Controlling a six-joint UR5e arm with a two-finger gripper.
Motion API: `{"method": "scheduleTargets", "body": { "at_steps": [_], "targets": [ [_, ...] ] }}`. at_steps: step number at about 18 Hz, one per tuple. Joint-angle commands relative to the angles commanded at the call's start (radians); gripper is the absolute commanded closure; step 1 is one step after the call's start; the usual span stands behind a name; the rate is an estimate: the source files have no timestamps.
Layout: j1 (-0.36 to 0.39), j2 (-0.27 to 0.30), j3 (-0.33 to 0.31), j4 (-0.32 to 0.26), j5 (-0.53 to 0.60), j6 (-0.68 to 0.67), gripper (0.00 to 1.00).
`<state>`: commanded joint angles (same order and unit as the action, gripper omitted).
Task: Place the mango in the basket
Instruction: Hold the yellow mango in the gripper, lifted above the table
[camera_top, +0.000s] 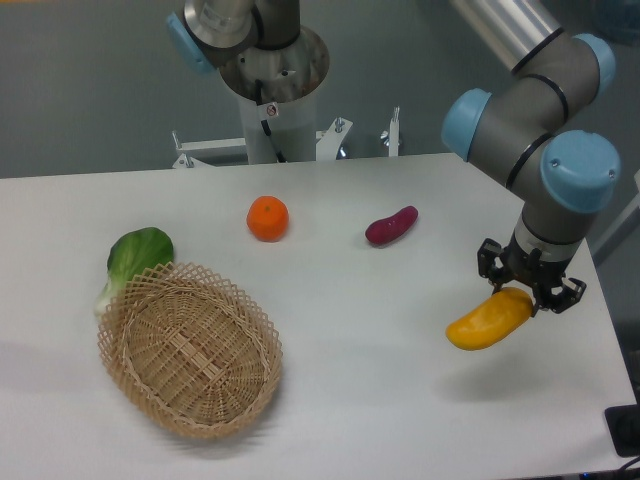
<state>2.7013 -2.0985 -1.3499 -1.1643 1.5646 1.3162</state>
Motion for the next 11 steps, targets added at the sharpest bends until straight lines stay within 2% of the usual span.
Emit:
{"method": "scheduleTargets", "body": {
  "at_steps": [11],
  "targets": [
    [-0.005, 0.0, 0.002, -0.005, -0.003, -0.005, 0.53]
  ]
}}
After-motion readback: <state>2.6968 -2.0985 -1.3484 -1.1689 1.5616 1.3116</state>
